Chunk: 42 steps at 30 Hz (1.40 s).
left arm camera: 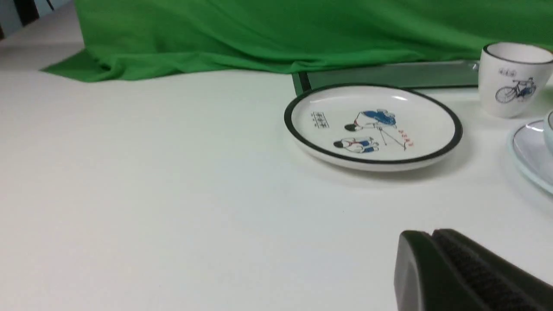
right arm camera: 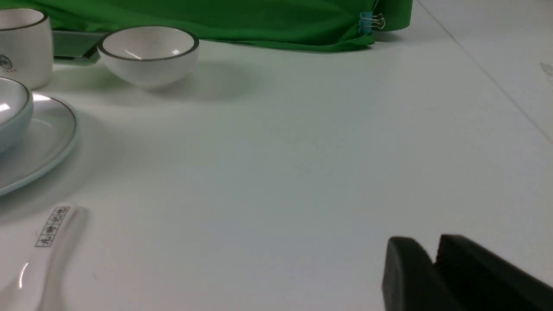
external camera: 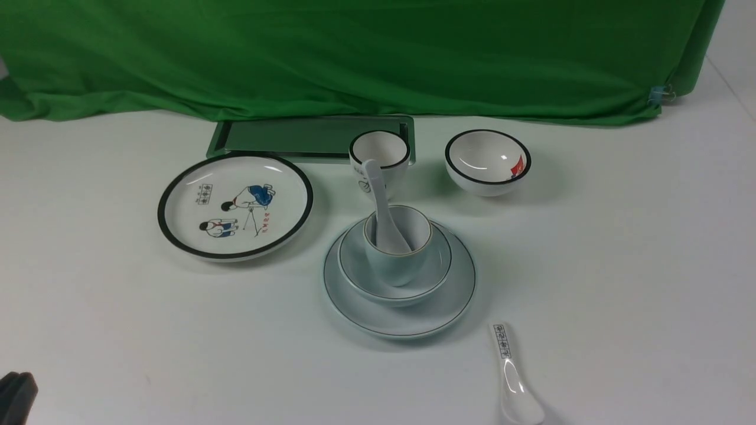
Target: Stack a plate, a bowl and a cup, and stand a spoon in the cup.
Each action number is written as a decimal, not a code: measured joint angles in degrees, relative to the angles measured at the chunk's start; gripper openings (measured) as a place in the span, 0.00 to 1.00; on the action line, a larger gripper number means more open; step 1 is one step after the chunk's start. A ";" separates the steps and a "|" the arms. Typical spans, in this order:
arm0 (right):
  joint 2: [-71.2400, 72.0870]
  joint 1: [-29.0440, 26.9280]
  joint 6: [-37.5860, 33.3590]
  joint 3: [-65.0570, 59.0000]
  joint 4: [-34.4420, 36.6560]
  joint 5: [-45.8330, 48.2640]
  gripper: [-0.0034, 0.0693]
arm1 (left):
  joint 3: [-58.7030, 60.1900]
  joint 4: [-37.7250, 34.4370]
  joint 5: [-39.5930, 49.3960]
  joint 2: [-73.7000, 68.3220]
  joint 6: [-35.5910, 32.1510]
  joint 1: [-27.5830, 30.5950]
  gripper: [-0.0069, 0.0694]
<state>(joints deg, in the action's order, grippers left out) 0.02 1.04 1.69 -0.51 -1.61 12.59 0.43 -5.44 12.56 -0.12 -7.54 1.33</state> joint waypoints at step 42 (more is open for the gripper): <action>0.00 0.00 0.00 0.00 0.00 0.00 0.37 | 0.00 3.88 0.00 0.00 0.00 0.11 0.05</action>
<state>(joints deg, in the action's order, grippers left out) 0.02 1.04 1.69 -0.51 -1.61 12.59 0.43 -1.56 12.56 -0.12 -7.54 1.44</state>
